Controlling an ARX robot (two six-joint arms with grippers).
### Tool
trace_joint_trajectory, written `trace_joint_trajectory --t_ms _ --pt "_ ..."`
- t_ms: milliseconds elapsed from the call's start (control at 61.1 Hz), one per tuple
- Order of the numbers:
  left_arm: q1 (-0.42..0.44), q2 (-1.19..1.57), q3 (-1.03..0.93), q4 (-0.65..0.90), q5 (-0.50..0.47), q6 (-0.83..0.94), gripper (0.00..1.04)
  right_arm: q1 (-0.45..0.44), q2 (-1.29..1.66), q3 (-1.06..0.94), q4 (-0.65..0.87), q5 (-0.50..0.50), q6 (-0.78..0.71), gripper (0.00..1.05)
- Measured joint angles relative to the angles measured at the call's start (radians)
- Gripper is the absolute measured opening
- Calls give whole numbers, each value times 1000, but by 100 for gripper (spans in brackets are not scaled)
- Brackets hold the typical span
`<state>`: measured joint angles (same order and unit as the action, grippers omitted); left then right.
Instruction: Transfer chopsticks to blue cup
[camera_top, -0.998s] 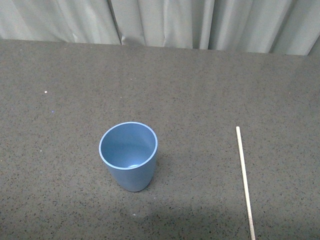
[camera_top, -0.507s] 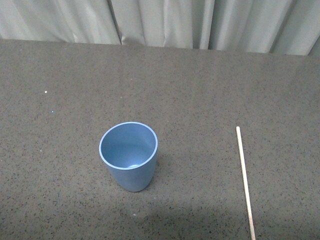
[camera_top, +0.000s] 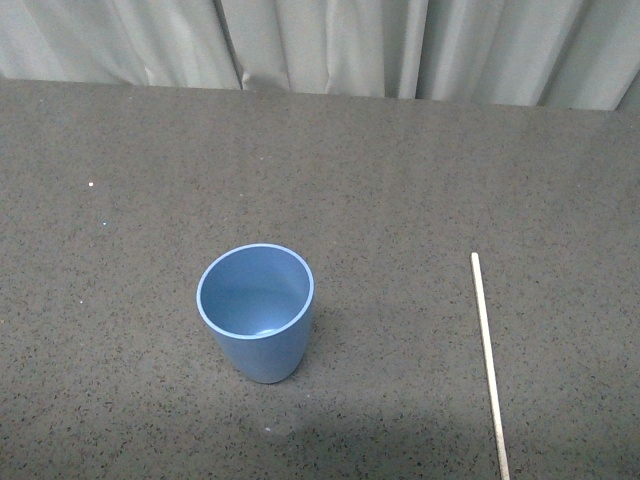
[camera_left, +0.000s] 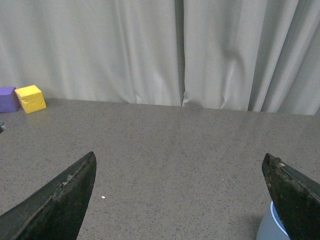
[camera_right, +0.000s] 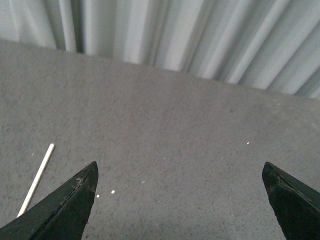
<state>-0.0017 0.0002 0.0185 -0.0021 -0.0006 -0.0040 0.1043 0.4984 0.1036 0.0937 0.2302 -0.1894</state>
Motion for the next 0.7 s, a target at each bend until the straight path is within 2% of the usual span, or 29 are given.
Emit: trace_joint_trajectory --t_ms 114,180,278,556,703 --pt "0 0 0 0 0 0 98 41 317 103 81 -64 68 95" --pt "0 0 0 0 0 0 98 70 548 199 97 -111 135 95" --pt "0 0 0 0 0 0 98 90 736 290 87 -148 196 95" --pt "0 0 0 0 0 0 98 135 1201 565 -74 -217 367 95" --pt "0 0 0 0 0 0 98 156 1334 662 -138 -238 424 95"
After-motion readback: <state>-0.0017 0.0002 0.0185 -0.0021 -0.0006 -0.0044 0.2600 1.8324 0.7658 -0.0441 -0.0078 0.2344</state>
